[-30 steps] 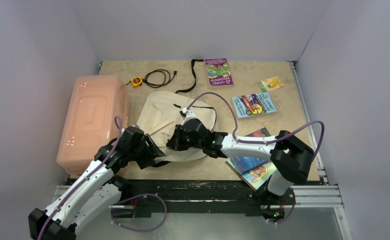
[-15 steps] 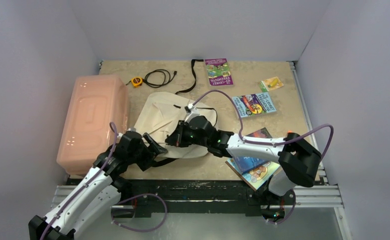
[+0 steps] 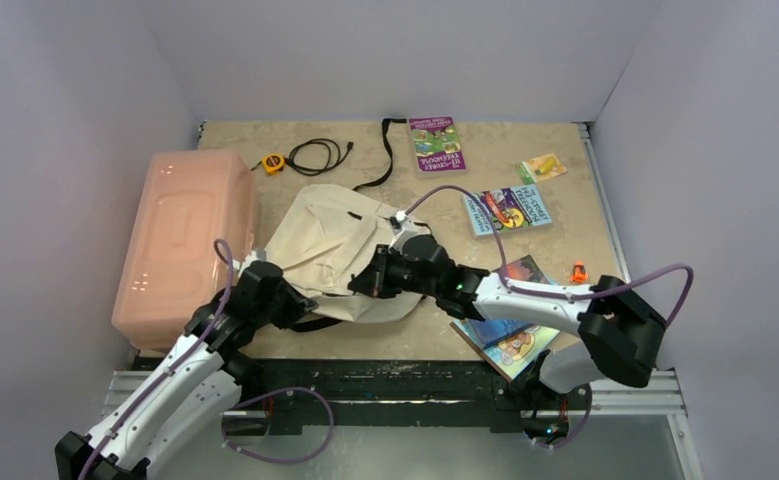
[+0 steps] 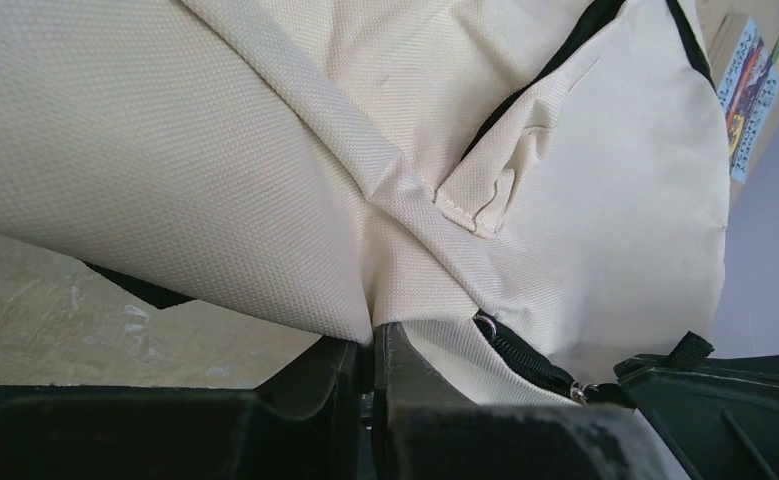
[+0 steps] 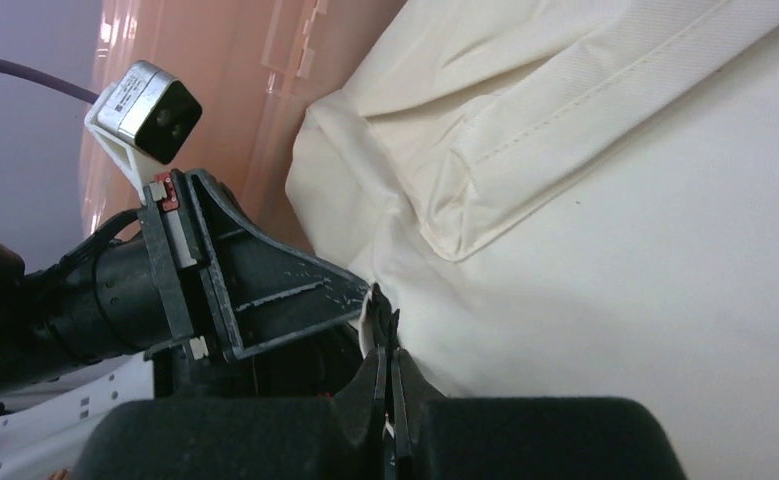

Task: Pack the student bag
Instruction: Unzip the student bag at the center of the board.

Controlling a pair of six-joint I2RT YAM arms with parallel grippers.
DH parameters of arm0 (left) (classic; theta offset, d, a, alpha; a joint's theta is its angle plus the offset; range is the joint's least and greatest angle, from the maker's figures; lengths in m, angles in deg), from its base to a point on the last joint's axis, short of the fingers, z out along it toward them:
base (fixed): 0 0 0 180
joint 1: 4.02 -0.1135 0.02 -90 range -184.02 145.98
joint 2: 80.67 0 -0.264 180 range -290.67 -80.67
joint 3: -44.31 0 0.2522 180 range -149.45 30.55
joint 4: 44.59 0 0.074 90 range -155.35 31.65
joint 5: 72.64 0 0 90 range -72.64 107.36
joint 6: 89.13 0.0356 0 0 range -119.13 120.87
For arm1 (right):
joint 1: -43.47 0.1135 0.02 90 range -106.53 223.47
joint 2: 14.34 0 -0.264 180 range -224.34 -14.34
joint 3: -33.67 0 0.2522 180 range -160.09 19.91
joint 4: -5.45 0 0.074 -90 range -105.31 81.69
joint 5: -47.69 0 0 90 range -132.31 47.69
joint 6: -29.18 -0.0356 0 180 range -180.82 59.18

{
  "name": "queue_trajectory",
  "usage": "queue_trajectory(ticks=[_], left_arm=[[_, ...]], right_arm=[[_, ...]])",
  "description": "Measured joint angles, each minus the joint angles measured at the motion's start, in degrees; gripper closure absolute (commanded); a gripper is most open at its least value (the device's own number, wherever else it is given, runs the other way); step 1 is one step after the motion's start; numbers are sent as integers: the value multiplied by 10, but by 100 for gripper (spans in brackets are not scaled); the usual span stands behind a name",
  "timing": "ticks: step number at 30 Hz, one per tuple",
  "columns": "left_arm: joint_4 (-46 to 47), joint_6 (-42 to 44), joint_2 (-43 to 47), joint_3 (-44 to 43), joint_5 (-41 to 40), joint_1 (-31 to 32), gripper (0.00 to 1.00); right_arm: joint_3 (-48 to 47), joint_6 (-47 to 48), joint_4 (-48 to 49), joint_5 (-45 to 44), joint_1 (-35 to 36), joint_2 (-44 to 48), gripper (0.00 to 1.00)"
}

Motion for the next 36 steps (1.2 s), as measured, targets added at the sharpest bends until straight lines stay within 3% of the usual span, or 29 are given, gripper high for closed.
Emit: queue_trajectory(ticks=[12, 17, 21, 27, 30, 36], left_arm=[[-5, -2, 62, 11, -25, 1, 100], [-1, 5, 71, 19, -19, 1, 99], [8, 33, 61, 22, 1, 0, 61], [0, 106, 40, 0, 47, 0, 12], [-3, 142, 43, -40, 71, -1, 5], [2, 223, 30, -134, 120, -1, 11]], right_arm=[[119, 76, -99, 5, -132, 216, 100], [121, 116, -133, -8, -145, 247, 100], [121, 142, -132, -2, -147, 239, 100], [90, 178, -126, 30, -153, 172, 100], [57, 190, -127, 50, -153, 137, 100], [-28, 199, -123, 79, -134, 82, 100]])
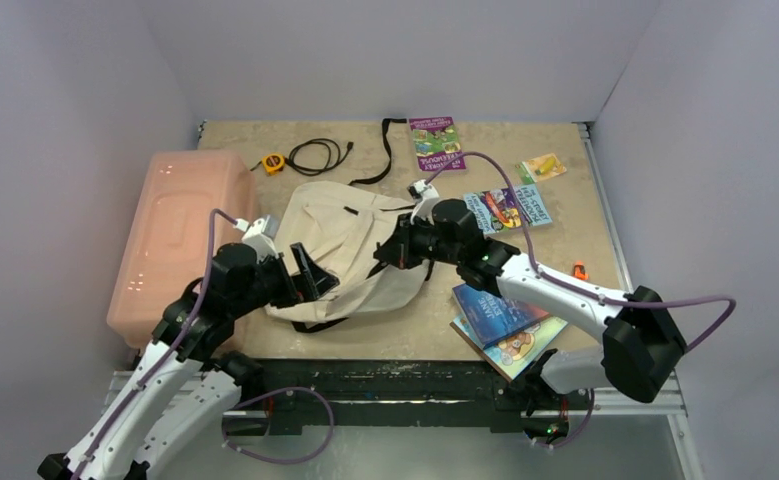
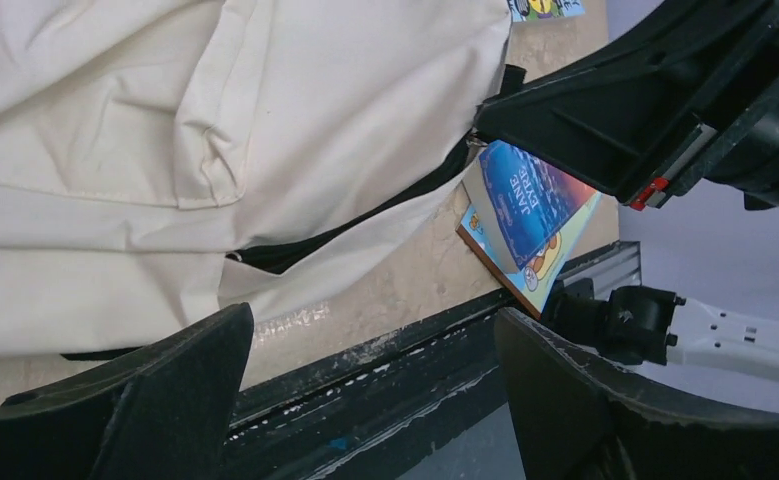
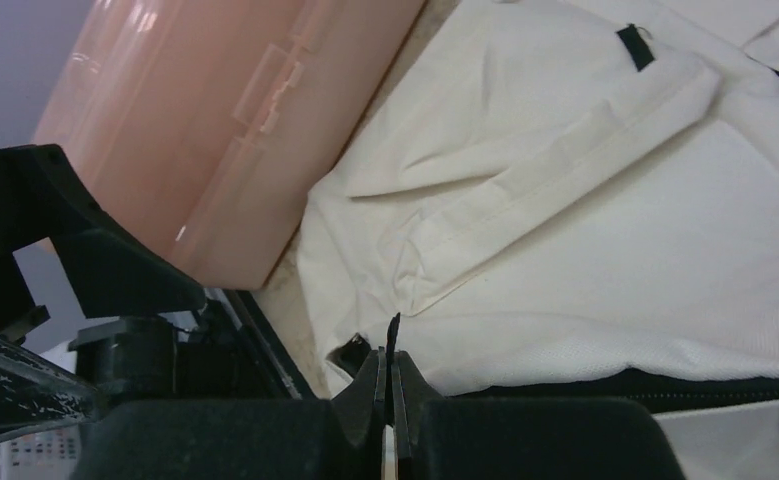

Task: Pack the student bag
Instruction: Unzip the student bag at the center of the board.

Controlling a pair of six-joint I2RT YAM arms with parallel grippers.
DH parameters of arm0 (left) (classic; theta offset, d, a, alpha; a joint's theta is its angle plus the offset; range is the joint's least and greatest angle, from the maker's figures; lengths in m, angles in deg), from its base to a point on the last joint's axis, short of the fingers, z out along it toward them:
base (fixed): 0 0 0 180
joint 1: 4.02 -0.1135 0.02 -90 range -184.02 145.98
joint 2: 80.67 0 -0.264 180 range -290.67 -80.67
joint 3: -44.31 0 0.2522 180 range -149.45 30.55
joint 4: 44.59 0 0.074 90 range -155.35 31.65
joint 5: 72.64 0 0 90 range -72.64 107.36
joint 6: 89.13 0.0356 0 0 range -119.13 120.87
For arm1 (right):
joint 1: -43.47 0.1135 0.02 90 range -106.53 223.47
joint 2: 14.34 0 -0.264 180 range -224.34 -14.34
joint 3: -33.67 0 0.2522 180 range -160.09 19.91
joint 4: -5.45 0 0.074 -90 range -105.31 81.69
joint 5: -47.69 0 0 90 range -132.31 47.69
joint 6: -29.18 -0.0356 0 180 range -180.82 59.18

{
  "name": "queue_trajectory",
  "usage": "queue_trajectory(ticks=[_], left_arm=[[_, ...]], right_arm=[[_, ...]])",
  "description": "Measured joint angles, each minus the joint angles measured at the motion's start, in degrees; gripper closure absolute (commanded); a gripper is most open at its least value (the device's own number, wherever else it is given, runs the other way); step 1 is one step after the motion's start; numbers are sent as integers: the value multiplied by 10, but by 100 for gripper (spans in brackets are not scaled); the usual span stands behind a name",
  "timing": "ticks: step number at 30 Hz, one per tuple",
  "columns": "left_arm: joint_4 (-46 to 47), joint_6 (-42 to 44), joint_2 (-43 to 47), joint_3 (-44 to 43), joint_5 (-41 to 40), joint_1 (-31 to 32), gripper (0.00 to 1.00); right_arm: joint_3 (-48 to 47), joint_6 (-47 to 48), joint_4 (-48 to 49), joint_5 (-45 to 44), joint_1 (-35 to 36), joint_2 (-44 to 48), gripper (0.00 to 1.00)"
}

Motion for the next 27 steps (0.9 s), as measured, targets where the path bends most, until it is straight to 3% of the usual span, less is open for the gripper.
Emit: queue_trajectory(ticks=[8, 14, 20, 27], left_arm=[[21, 88, -24, -49, 21, 0, 17], [59, 142, -97, -73, 40, 0, 21], [126, 134, -139, -1, 52, 12, 18], [173, 110, -150, 53, 15, 77, 18]], right_arm=[[-36, -37, 42, 49, 21, -40, 100], [-63, -75, 42, 55, 20, -48, 100], [-78, -124, 59, 50, 20, -50, 100], [-78, -181, 59, 47, 21, -85, 100]])
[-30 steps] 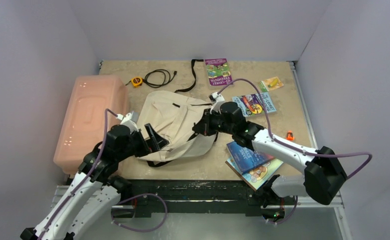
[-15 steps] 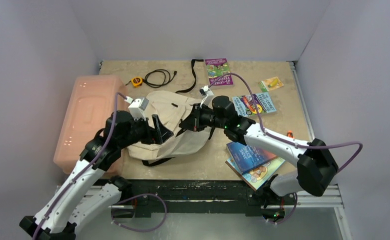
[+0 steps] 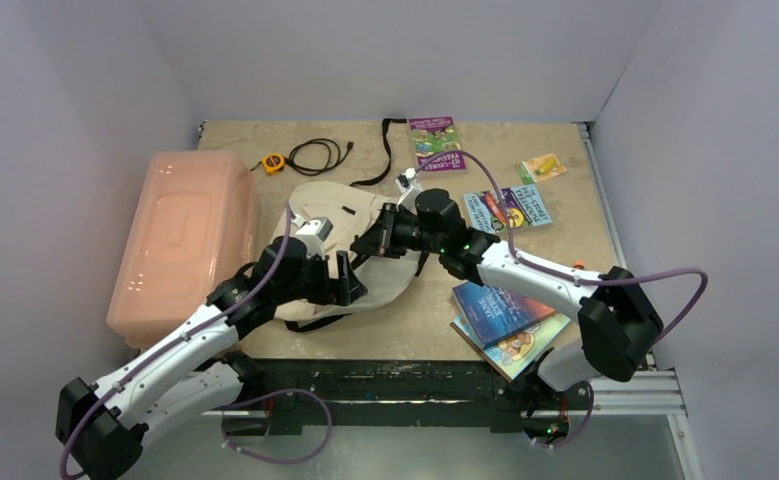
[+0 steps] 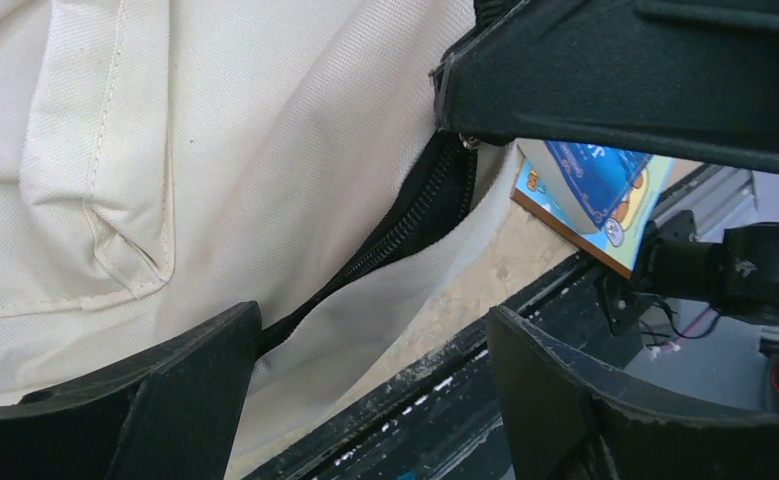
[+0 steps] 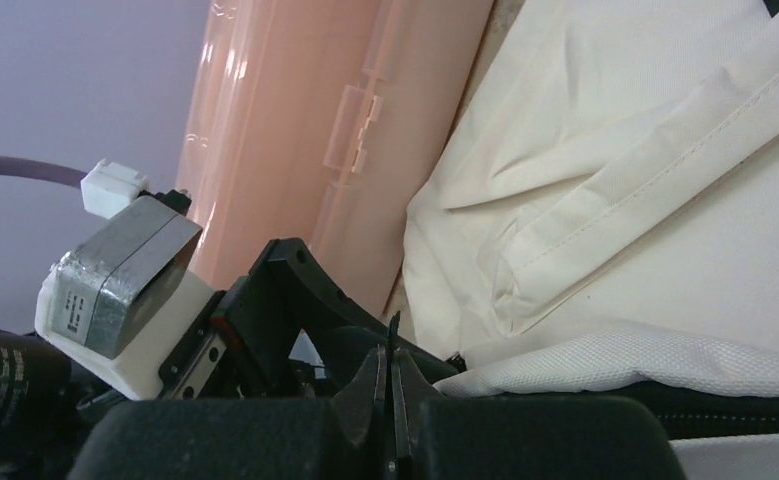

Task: Pack the student bag
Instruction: Unzip the student bag at the center of the board.

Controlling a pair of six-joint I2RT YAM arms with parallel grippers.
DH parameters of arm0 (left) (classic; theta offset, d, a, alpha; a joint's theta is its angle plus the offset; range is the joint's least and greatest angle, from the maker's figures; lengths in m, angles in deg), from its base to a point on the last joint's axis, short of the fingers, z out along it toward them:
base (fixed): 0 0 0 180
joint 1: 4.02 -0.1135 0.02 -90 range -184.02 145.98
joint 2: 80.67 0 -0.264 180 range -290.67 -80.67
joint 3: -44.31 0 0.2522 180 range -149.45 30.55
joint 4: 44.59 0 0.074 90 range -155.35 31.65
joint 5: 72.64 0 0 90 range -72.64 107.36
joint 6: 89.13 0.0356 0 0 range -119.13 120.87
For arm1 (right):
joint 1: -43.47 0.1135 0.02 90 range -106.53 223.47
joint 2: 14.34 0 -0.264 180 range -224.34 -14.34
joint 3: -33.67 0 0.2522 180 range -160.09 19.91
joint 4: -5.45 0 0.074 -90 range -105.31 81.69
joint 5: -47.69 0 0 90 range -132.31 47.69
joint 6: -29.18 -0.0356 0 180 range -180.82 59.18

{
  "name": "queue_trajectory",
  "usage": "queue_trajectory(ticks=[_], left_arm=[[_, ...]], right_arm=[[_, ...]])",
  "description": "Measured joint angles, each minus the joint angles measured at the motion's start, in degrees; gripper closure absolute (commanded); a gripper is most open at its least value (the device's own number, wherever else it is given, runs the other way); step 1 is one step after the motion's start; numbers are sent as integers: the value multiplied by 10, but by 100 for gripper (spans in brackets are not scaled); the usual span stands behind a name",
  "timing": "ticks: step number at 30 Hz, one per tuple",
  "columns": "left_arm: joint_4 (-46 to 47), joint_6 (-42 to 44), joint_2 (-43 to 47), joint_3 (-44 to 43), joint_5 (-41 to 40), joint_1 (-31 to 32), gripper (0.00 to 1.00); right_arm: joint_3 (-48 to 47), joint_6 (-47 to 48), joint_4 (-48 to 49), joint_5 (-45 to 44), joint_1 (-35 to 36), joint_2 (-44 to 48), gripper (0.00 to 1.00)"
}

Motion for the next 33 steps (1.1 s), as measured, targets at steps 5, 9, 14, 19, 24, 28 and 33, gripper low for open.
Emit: queue_trajectory(ticks=[5, 9, 14, 19, 24, 28, 33], left_arm=[[14, -19, -45, 0, -58, 31, 38], [13, -42, -60, 0, -109, 39, 69], [14, -74, -65, -1, -146, 44, 100], [3, -105, -67, 0, -171, 47, 100], [-8, -126, -54, 5, -194, 50, 100], [-24, -137, -46, 5, -218, 51, 100], [-50, -151, -46, 6, -252, 52, 100]], right_arm=[[0, -23, 2, 0, 0, -7, 100], [0, -24, -2, -3, 2, -5, 100], [0, -17, -12, -9, 3, -3, 100], [0, 13, -34, -8, -2, -3, 100], [1, 65, -67, -23, -13, 6, 100], [1, 117, -111, -60, -14, 32, 100], [17, 155, -159, -142, -20, 71, 100]])
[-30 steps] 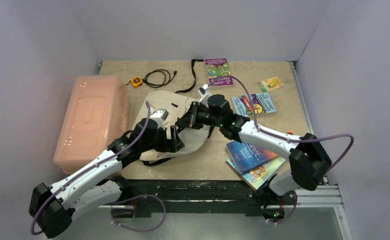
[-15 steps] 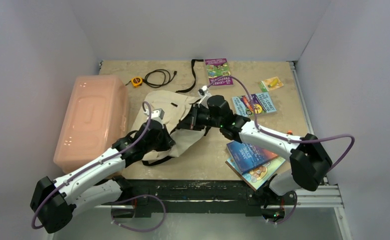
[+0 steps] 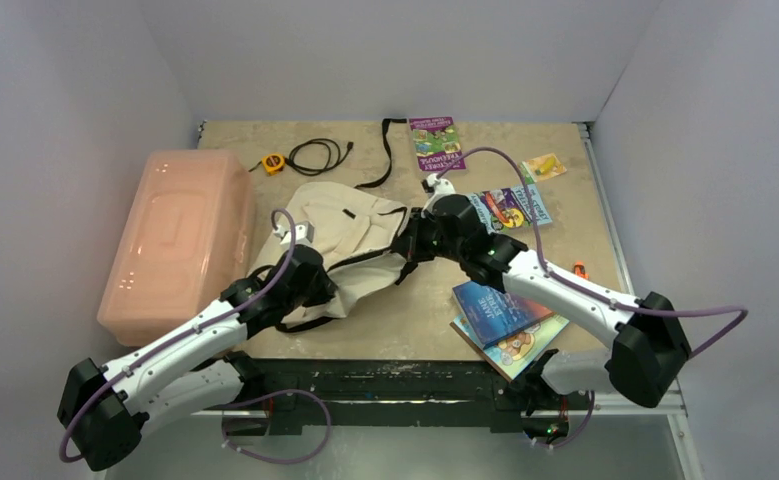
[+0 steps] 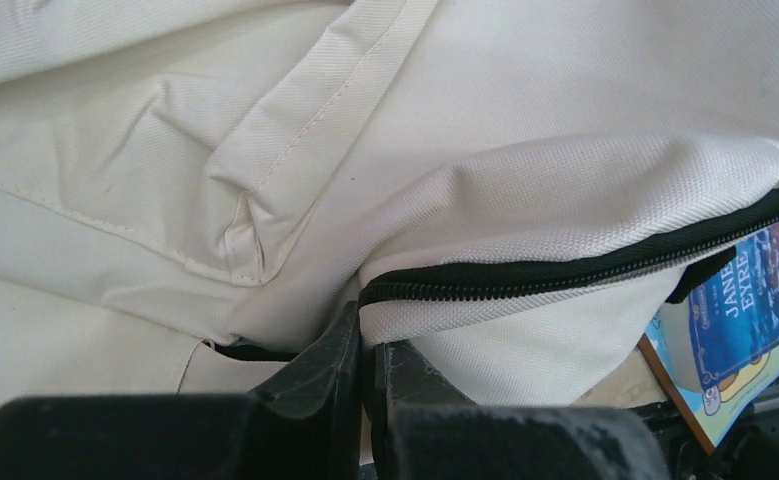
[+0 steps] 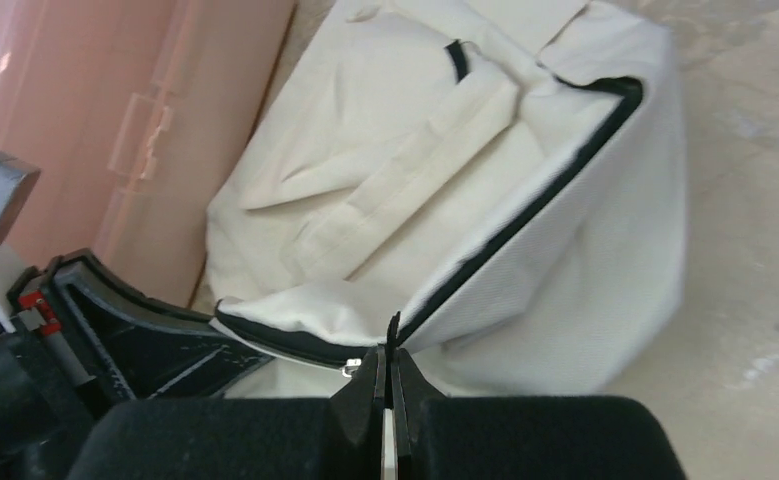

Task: Pack the student bag
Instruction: Unzip the student bag at the center of the board.

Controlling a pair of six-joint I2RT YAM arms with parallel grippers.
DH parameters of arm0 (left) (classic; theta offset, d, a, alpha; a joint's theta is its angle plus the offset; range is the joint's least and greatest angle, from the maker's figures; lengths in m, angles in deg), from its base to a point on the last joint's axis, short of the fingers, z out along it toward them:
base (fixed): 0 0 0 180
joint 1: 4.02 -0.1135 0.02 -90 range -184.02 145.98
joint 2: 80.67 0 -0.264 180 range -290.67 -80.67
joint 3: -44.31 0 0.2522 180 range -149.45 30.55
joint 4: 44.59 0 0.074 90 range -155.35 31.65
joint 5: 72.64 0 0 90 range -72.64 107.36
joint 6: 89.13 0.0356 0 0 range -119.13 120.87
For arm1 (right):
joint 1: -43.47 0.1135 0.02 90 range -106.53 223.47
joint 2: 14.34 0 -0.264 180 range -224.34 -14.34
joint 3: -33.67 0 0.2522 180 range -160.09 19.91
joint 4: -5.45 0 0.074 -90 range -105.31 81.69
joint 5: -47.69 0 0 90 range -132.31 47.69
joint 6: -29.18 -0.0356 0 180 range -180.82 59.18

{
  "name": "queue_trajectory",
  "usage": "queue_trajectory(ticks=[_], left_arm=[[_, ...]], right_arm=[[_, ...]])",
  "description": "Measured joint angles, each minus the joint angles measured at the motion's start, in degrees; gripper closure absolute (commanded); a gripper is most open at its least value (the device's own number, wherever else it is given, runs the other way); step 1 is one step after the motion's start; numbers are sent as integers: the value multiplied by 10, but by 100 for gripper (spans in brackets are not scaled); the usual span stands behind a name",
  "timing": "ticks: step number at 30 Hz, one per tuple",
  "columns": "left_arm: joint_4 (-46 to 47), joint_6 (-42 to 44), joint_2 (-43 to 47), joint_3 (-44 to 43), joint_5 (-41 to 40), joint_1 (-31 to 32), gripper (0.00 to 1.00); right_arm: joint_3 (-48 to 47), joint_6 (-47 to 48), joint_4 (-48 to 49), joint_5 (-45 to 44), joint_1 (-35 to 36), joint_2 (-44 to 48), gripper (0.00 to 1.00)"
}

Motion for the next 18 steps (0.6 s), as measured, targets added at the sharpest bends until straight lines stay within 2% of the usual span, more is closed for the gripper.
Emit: queue_trajectory(ticks=[5, 13, 15, 18], left_arm=[[-4, -10, -4, 16, -24, 0, 100], [12, 15, -20, 25, -9, -2, 100], [0, 34, -32, 11, -1, -2, 91], [-29, 67, -53, -24, 19, -6, 68]], right_arm=[[23, 19, -30, -65, -12, 44, 100], [24, 40, -41, -55, -64, 46, 100], [24, 47, -39, -45, -65, 50, 100], [23, 53, -38, -30, -68, 56, 100]])
